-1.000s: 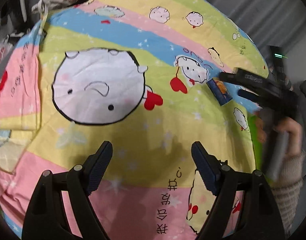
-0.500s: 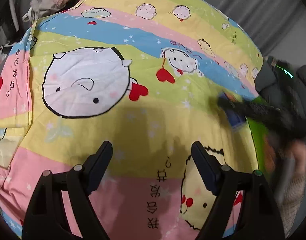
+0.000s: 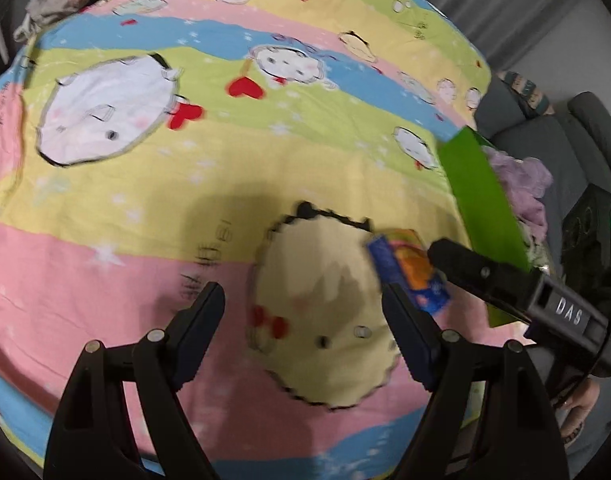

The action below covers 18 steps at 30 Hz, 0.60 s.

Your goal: Organize soft objects

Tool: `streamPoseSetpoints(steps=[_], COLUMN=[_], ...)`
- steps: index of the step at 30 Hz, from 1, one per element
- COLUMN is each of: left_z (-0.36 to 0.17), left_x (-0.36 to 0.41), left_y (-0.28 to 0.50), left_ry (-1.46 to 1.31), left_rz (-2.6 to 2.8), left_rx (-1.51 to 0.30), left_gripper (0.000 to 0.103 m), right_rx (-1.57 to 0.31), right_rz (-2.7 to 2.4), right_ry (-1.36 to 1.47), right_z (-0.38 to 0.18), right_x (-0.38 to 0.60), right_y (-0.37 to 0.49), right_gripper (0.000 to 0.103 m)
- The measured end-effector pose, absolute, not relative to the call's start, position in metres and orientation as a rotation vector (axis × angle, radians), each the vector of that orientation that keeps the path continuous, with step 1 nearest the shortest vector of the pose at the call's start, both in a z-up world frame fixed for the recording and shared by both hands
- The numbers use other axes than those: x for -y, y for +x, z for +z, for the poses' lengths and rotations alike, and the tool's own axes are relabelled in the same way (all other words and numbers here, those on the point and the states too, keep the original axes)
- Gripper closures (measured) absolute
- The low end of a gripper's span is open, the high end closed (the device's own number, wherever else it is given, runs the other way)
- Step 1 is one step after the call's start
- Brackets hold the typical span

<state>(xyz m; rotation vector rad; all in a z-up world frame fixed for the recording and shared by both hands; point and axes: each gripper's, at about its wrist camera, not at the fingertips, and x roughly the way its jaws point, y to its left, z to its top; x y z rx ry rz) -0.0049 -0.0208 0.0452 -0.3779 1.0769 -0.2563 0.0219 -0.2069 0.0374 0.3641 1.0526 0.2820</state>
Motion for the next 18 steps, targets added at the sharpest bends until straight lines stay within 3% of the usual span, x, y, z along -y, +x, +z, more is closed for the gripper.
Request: streamPoseSetpoints(steps=[2,4,7,10,18], left_z=[0.040,0.035,0.032,0.029,0.089], left_x=[0.037,0.054,0.074,0.089,0.130], left_y=[-0.003,-0.001,0.004,0.014,0.020], left_ry=[-0.381,-0.382,-0.395,-0.389,-0.261], left_rz=[-0.292,-0.338,-0.390,-0.444,-0.515], left_rx=[-1.104,-1.118,-1.128,-1.123,-0.971], left_gripper=[0.025,0.027,0.039,0.059,0.063], right_rx=[-1.050,-1.054,-1.110,-1.152,-0.987], right_rz=[0.290,0.317,0.373,0.415,0.387], right_ry=[0.398,0.406,0.473,0.507,0.573], right_z=[0.038,0.037,0.023,0.007,0.043], right_x=[0.215,0.220,0.221,0.217,0.244], right_y=[0.021,0.023,0.039,0.051,0.035], right_gripper=[0.020,0.039,0.048,0.051,0.053])
